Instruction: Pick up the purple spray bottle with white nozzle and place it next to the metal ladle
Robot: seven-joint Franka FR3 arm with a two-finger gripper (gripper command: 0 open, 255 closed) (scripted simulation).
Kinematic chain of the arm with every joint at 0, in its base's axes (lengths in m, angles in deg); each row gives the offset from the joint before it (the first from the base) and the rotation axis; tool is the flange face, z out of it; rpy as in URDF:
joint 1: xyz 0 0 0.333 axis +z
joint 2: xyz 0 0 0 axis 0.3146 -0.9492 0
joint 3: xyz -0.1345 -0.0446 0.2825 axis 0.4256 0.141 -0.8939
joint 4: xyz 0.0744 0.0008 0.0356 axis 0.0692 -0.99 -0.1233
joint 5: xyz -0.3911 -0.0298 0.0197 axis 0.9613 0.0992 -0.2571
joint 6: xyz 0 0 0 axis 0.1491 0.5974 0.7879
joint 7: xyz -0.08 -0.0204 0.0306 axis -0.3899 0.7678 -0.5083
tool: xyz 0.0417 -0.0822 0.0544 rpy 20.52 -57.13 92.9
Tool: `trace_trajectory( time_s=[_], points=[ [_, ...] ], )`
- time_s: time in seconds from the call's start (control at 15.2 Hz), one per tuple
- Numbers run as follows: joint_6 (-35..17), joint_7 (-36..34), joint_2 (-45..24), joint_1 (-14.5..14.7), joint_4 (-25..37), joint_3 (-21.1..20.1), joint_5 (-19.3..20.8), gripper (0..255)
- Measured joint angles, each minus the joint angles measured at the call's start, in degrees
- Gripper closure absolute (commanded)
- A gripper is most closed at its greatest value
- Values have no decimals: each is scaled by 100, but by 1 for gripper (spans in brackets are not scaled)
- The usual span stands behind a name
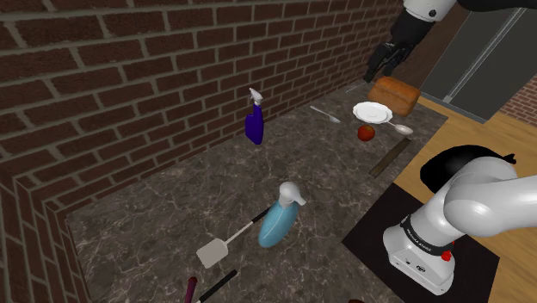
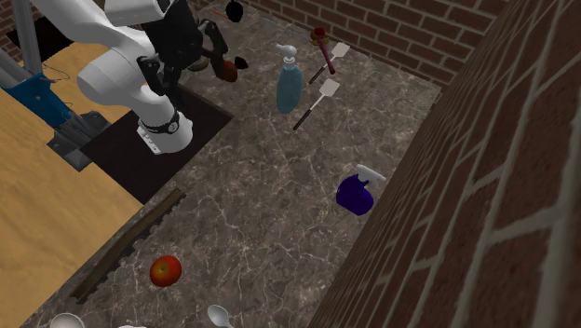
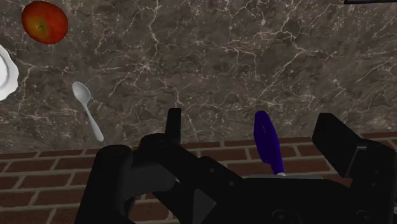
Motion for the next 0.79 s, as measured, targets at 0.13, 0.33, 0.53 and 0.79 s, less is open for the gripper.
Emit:
trace_trajectory(
  time_s=[0.13,0.33,0.53,0.79],
  points=[
    [-74,-3,-107,6,20,-5,-3,0],
    [-300,-59,-625,51,237,-74,-39,0],
    [-536,-171,-1300,112,589,-193,-85,0],
    [-853,-270,-2178,166,1036,-307,-102,0]
  ],
)
